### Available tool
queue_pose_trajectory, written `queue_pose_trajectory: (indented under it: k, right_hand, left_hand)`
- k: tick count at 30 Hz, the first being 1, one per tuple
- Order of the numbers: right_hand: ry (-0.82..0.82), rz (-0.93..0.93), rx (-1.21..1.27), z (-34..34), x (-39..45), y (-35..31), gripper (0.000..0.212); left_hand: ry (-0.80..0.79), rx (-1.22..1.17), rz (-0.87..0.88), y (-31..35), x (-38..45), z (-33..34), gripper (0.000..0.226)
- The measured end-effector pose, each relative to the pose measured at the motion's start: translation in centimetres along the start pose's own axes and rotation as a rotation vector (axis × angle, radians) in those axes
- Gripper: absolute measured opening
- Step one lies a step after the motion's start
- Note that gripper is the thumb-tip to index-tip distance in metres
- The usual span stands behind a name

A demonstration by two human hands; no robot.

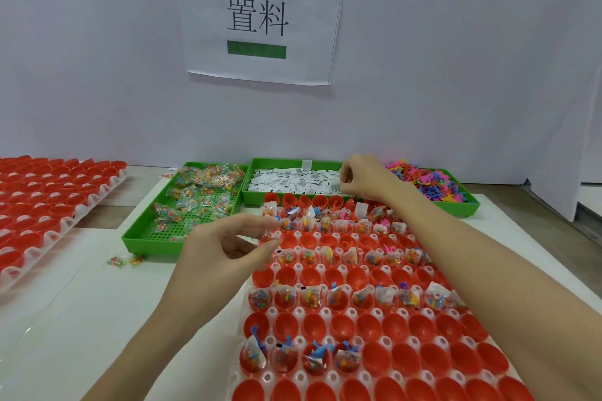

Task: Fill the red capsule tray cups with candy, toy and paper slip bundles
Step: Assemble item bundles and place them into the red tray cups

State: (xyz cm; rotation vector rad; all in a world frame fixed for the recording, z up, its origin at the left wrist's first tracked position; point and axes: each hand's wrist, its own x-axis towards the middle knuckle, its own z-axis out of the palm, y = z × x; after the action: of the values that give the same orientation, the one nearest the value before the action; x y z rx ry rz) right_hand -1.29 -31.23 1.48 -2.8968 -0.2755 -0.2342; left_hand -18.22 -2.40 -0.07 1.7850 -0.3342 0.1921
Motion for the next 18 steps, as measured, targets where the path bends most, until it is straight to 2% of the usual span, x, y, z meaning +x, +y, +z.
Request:
queue_pose_trajectory:
  k: [12,15,18]
  right_hand:
    - [0.055,0.081,0.175,0.2,-1.5,2.0,0.018]
    - [0.126,0.104,0.241,0.1,-2.2,2.2,0.014]
    - [0.229,0.136,0.362,-0.2,-3.3,1.8,0.014]
  left_hand:
    - [-0.048,-0.036,-0.031,-0.1,-0.1,0.2,0.029]
    - [-0.046,-0.1,-0.038,-0.1,0.0,0.2,0.032]
    - [-0.06,-0.175,-0.069,-0.1,-0.1,0.1,0.021]
